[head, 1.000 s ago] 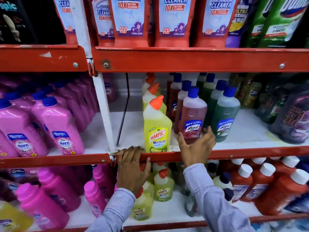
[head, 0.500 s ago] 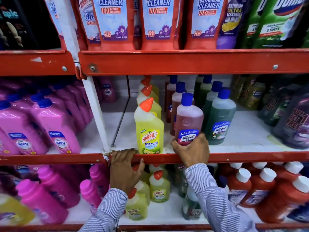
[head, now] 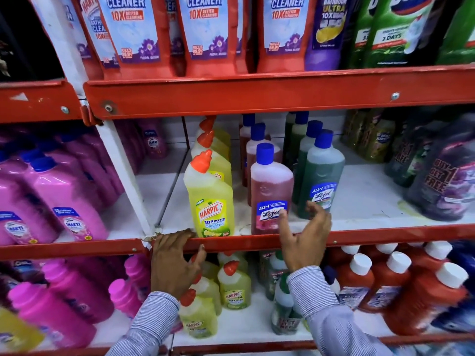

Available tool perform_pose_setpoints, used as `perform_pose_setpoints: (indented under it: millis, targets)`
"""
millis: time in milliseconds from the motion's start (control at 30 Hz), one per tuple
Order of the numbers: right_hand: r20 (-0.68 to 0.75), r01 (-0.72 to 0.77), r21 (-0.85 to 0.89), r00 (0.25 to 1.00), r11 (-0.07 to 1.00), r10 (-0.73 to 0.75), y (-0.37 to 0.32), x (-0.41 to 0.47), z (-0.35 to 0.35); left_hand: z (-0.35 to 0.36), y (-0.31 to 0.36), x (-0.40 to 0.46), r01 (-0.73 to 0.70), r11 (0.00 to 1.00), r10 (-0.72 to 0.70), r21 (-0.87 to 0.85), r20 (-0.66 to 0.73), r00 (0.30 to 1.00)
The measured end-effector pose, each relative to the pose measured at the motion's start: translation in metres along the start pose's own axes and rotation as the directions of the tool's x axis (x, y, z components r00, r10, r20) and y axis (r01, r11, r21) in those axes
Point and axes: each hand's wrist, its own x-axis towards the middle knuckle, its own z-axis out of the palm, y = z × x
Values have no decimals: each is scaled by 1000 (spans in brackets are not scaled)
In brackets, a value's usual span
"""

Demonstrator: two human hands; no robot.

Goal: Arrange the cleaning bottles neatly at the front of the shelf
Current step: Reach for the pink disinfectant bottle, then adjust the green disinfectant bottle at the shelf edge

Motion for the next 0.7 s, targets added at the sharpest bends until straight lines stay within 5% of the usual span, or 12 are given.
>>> perform_pose_setpoints:
  millis: [100, 333, 700]
  targets:
    - [-174, -28, -12, 984, 1000, 26, 10, 25, -10, 0, 0, 0, 10, 1000, -10, 0, 2, 1000]
    - [91, -192, -221, 972, 956, 216, 19, 80, -8, -1, 4, 0, 21, 1000, -21, 10, -4, 1000]
    - [21, -123, -368, 990, 922, 140, 18, 58, -28, 2, -2, 1, 11, 1000, -11, 27, 10, 1000]
